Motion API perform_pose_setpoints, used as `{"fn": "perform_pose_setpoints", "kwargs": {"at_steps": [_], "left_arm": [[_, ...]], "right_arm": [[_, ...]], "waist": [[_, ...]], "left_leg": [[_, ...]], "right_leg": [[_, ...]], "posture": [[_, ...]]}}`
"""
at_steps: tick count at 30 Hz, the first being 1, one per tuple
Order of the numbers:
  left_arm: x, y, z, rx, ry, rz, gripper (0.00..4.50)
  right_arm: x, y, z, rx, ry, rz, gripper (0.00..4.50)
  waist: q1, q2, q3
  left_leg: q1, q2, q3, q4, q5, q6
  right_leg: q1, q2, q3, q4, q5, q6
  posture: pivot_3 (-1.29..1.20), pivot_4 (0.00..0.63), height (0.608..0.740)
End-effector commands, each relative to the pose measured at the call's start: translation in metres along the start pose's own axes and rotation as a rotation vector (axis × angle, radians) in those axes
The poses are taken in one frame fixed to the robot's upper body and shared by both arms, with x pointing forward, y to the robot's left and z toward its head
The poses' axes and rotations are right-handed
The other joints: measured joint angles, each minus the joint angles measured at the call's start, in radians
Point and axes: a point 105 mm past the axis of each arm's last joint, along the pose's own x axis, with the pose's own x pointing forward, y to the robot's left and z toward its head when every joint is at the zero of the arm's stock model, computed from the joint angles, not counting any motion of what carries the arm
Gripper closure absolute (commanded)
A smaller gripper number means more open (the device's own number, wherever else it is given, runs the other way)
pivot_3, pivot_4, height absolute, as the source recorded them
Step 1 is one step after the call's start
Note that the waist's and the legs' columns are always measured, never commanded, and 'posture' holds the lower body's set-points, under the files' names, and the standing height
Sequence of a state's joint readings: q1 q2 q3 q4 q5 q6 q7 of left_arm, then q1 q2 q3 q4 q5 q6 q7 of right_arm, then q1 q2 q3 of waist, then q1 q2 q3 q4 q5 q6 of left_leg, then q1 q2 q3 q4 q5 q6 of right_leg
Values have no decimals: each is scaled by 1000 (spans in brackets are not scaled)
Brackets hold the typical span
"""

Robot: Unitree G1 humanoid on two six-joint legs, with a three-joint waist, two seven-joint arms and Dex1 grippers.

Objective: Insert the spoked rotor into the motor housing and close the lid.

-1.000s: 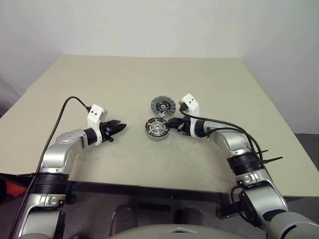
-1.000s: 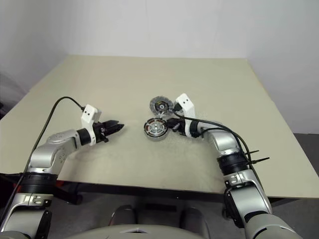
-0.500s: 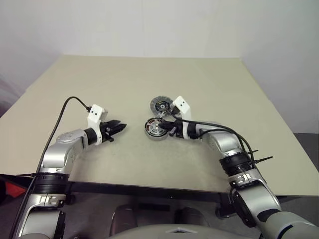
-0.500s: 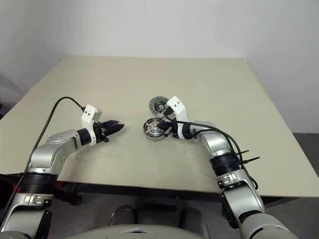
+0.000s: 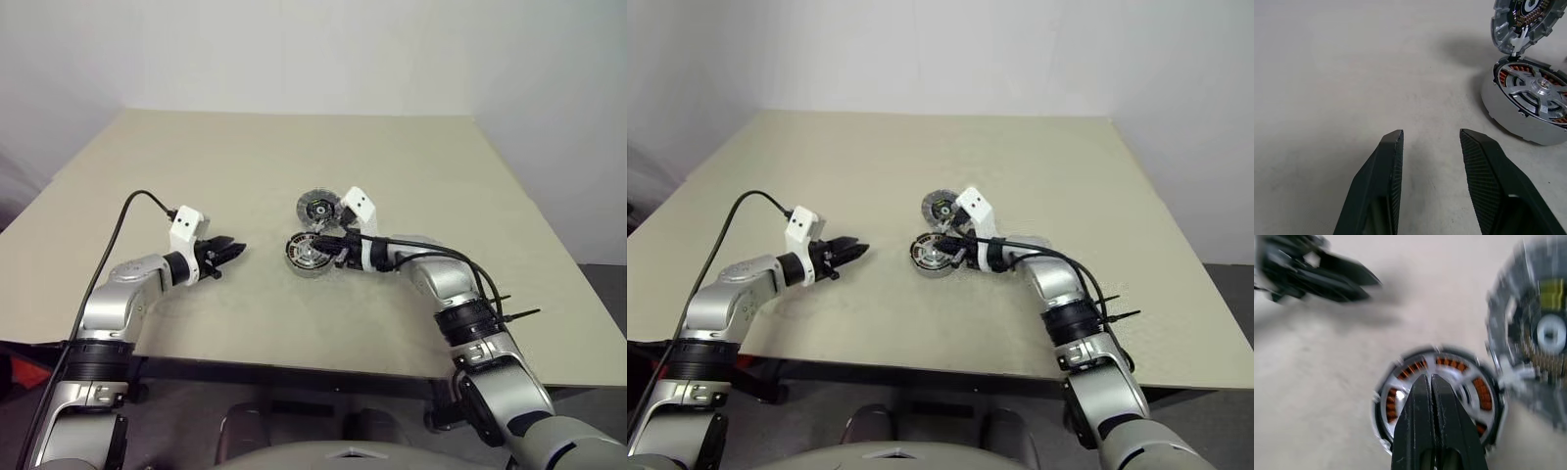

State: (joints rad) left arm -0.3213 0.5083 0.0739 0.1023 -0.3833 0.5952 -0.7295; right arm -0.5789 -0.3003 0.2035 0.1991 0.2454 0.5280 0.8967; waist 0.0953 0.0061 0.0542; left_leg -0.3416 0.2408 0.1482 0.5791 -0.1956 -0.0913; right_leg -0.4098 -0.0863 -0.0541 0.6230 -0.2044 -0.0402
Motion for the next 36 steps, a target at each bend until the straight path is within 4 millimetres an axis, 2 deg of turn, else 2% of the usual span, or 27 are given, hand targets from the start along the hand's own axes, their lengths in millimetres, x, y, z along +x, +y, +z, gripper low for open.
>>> {"fn": "perform_pose_setpoints", "kwargs": {"at_steps": [1, 3, 9, 11, 18, 23, 26, 30, 36], "left_arm": [[-1, 1, 17, 38, -48, 5, 2556], [-1, 1, 17, 37, -47, 6, 2556], [-4, 4, 18, 44, -49, 17, 2556], [-6, 7, 20, 43, -56, 33, 2556], [-9, 15, 27, 39, -76, 59, 2556], [-6, 9, 25, 27, -78, 28, 2556], [-3, 4, 25, 26, -77, 6, 2556], [-1, 4, 25, 27, -78, 3, 2556], [1, 4, 27, 33, -75, -5, 2556]], "right_arm": [[0, 14, 31, -52, -80, 70, 4454], [2, 15, 30, -41, -76, 65, 4454], [13, 4, -9, 17, 24, -9, 4454], [15, 1, -15, 13, 39, -31, 4454], [11, -7, -7, -24, 19, -55, 4454], [2, -5, 19, -124, -77, -28, 4454], [-5, -1, 27, -210, -75, 27, 4454], [-12, 4, 26, -316, 0, 111, 4454], [-31, 9, 10, -520, 176, 294, 4454]], "waist": [[0, 0, 0], [0, 0, 0], [0, 0, 0], [0, 0, 0], [0, 0, 0], [1, 0, 0], [0, 0, 0], [0, 0, 0], [0, 0, 0]], "left_leg": [[0, 0, 0, 0, 0, 0], [0, 0, 0, 0, 0, 0], [0, 0, 0, 0, 0, 0], [0, 0, 0, 0, 0, 0], [0, 0, 0, 0, 0, 0], [0, 0, 0, 0, 0, 0], [0, 0, 0, 0, 0, 0], [0, 0, 0, 0, 0, 1], [0, 0, 0, 1, -2, 4]], "right_leg": [[0, 0, 0, 0, 0, 0], [0, 0, 0, 0, 0, 0], [0, 0, 0, 0, 0, 0], [0, 0, 0, 0, 0, 0], [1, 0, 0, 0, 0, 0], [1, 0, 0, 0, 0, 0], [1, 0, 0, -1, 0, 0], [1, 0, 0, -1, 0, 0], [1, 0, 0, -1, 0, 0]], "posture": [[0, 0, 740], [0, 0, 740], [0, 0, 740], [0, 0, 740], [0, 0, 740], [0, 0, 740], [0, 0, 740], [0, 0, 740], [0, 0, 740]]}}
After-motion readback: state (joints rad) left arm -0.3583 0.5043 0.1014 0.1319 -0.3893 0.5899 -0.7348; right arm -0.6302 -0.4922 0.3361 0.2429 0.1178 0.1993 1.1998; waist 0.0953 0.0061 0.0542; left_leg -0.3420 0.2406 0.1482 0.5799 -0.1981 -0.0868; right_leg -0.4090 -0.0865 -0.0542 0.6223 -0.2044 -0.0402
